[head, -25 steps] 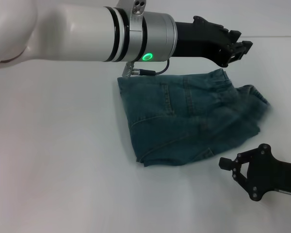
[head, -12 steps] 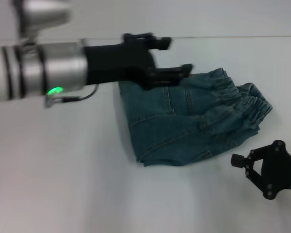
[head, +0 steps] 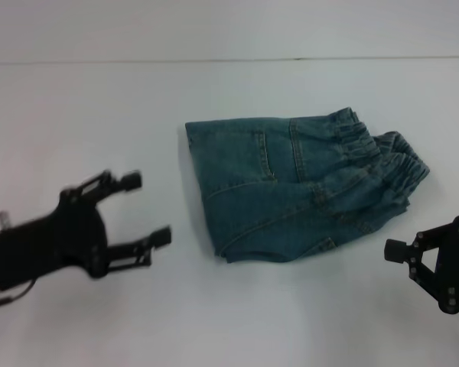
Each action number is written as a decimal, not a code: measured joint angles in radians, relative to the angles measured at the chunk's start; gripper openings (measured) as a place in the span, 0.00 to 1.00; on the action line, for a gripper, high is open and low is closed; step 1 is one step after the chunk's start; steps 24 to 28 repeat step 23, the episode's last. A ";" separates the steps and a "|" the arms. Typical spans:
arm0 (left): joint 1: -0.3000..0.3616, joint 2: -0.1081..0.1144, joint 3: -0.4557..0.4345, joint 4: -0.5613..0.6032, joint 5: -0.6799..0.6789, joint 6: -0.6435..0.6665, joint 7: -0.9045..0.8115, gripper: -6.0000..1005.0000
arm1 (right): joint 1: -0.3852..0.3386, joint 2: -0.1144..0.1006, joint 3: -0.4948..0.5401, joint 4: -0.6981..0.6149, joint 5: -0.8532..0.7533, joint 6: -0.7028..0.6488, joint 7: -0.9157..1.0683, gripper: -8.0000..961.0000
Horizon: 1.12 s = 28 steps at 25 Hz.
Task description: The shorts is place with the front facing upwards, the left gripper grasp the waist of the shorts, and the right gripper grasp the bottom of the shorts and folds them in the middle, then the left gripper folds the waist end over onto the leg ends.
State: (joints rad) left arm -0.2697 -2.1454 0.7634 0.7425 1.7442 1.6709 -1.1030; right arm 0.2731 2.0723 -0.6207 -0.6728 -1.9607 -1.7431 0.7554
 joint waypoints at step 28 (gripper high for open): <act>0.067 -0.004 -0.142 -0.149 0.219 -0.009 0.133 0.94 | 0.029 0.014 -0.019 -0.024 -0.077 0.005 0.109 0.45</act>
